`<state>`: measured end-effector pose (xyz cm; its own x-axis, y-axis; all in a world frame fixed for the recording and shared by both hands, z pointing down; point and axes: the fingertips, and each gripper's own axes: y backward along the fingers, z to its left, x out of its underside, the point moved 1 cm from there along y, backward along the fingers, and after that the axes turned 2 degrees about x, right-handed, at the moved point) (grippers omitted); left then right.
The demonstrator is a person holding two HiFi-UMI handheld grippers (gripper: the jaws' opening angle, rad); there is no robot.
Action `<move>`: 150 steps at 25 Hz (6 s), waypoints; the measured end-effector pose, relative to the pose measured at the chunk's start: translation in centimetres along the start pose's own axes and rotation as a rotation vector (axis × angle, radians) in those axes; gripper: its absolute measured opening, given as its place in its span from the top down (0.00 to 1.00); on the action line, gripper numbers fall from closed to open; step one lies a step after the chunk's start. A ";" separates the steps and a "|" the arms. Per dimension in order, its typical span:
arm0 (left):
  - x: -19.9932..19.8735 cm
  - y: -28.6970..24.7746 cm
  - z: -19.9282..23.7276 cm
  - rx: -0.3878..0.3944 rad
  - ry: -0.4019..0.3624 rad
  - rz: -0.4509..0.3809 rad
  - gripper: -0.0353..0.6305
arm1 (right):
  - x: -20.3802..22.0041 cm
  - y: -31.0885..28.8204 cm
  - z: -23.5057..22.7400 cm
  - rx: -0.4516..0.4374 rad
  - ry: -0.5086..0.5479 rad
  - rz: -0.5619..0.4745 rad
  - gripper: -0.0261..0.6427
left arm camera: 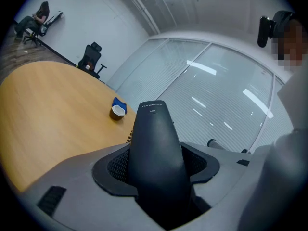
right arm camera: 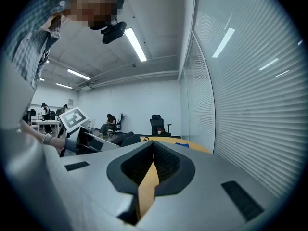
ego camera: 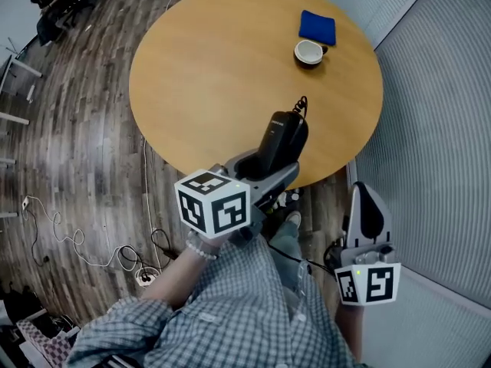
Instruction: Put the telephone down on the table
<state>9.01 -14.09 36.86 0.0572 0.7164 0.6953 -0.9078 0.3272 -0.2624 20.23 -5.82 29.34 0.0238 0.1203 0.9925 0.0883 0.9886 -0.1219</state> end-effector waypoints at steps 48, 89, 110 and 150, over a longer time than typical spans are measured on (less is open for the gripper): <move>10.4 -27.7 9.9 -0.761 -0.418 0.287 0.51 | 4.7 2.0 -18.3 -0.104 -0.030 0.145 0.94; -3.5 1.0 0.5 -0.489 -0.572 -0.146 0.93 | -1.8 -4.3 -2.9 -0.226 -0.001 -0.057 0.94; -6.7 8.3 -0.9 -0.493 -0.618 -0.279 0.94 | -4.5 -5.6 1.5 -0.272 0.064 -0.111 0.95; -5.9 6.4 -0.8 -0.531 -0.644 -0.228 0.94 | -3.5 -4.9 -0.3 -0.253 0.069 -0.078 0.95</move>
<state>3.17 -15.69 30.51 -0.1780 0.1617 0.9707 -0.5790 0.7804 -0.2362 20.01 -11.14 26.46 0.0740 0.0296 0.9968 0.3380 0.9397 -0.0530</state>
